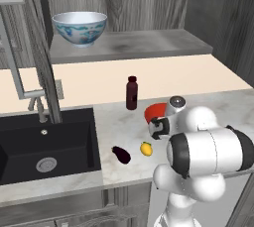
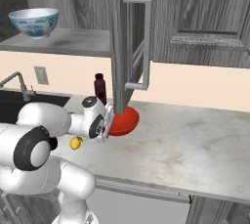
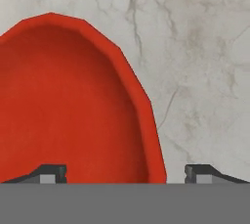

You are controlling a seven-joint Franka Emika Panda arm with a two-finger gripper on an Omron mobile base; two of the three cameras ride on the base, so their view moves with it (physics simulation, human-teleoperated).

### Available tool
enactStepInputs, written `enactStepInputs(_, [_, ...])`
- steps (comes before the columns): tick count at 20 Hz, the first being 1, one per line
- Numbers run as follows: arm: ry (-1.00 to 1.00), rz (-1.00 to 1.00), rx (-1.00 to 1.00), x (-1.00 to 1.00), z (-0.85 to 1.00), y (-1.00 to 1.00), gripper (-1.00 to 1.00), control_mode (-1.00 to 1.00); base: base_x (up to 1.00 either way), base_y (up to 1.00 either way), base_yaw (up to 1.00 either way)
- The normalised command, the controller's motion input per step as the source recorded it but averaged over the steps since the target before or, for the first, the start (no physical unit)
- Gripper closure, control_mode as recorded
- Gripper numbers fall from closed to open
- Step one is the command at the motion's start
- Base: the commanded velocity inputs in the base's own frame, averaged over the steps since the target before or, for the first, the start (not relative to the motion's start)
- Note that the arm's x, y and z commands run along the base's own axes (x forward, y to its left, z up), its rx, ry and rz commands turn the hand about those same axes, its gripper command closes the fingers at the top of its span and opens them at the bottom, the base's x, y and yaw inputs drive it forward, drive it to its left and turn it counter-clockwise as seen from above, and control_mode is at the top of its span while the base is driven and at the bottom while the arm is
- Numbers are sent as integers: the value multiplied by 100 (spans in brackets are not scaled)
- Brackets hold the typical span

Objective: Pick both bowls and place them on the counter. Then place the lemon in one bowl and place the eggplant in the other bowl.

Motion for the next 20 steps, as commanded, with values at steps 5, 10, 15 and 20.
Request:
enactStepInputs(5, [-9, 2, 0, -35, 20, 10, -100, -100, 0, 0, 0])
enactStepInputs(10, [-12, 13, 0, -46, 37, 13, -100, -100, 0, 0, 0])
enactStepInputs(15, [-1, 24, 0, -45, 49, 12, -100, -100, 0, 0, 0])
enactStepInputs(20, [0, 26, 0, -51, 44, 19, -100, -100, 0, 0, 0])
